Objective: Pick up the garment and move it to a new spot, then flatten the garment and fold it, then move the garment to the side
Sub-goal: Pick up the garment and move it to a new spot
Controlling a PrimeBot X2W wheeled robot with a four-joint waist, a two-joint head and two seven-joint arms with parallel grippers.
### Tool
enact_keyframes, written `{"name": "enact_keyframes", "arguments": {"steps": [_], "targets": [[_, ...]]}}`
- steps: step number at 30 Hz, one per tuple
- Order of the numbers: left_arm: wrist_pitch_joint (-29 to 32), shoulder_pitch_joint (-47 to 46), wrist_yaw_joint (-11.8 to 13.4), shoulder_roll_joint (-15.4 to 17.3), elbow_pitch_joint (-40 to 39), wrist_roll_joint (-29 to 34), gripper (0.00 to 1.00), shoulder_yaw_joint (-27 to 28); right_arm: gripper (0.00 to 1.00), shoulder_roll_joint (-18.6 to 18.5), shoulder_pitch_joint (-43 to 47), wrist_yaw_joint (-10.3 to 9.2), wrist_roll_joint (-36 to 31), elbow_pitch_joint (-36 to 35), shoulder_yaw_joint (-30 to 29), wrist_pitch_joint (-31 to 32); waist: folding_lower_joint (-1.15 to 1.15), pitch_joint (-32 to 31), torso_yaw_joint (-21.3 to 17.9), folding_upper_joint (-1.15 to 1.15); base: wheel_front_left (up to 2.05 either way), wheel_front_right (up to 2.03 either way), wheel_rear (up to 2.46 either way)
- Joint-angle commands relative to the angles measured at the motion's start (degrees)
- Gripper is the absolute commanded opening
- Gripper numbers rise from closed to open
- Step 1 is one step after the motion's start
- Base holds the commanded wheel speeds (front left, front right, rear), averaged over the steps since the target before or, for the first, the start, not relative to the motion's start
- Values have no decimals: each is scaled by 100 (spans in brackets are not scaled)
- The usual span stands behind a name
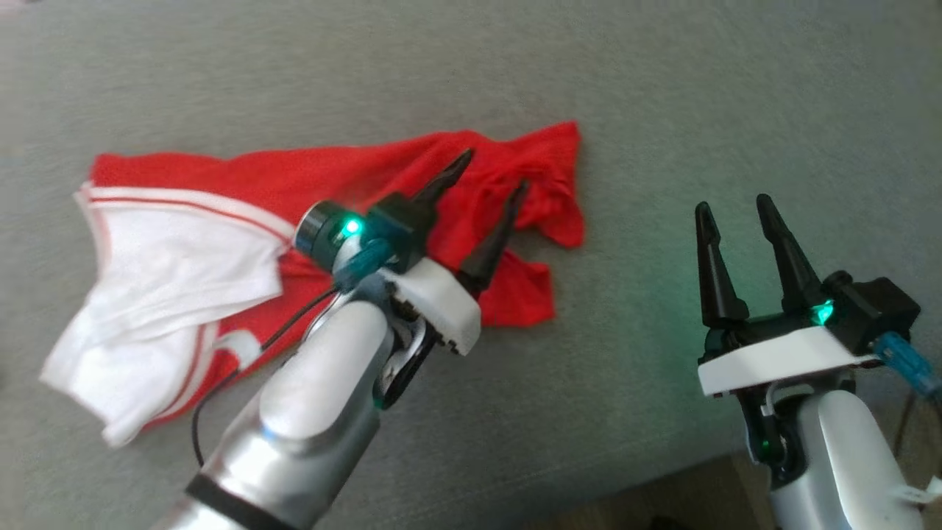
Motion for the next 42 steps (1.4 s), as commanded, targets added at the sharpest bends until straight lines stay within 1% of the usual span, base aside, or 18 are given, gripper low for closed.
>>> {"name": "enact_keyframes", "arguments": {"steps": [1,5,9,14,15,16,20,25,33,42], "targets": [[-78,99,142,71,-359,-57,100,297,100,-23,-53,-4,-86,-212,57,75,0,-272,361,0,0,0,0],[-123,510,530,289,-864,-133,100,778,100,-23,9,-4,-222,-269,-15,219,0,-497,695,0,0,0,0],[-128,969,892,524,-1375,-119,100,1371,100,-23,89,-4,-321,-332,-84,352,0,-696,999,0,0,0,0],[-129,1552,1138,738,-1720,-96,100,2023,100,-23,204,-4,-416,-383,-127,496,0,-960,1311,0,0,0,0],[-129,1790,1208,823,-1801,-82,100,2270,100,-23,255,-4,-443,-397,-148,547,0,-1063,1410,0,0,0,0],[-129,1911,1234,855,-1844,-89,100,2401,100,-23,282,-4,-456,-400,-153,572,0,-1115,1453,0,0,0,0],[-130,2365,1262,988,-1996,-62,100,2792,100,-23,386,-4,-497,-430,-158,655,0,-1285,1585,0,0,0,0],[-130,2816,1160,1054,-2164,-37,100,3009,100,-23,513,-4,-531,-456,-151,725,0,-1460,1661,0,0,0,0],[-130,3230,998,1040,-2228,-14,100,2983,100,-22,762,-4,-572,-471,-128,808,0,-1747,1638,0,0,0,0],[-115,3607,964,1050,-2279,-59,100,2890,100,-22,1055,-4,-554,-578,-134,903,0,-1993,1584,0,0,0,0]]}}
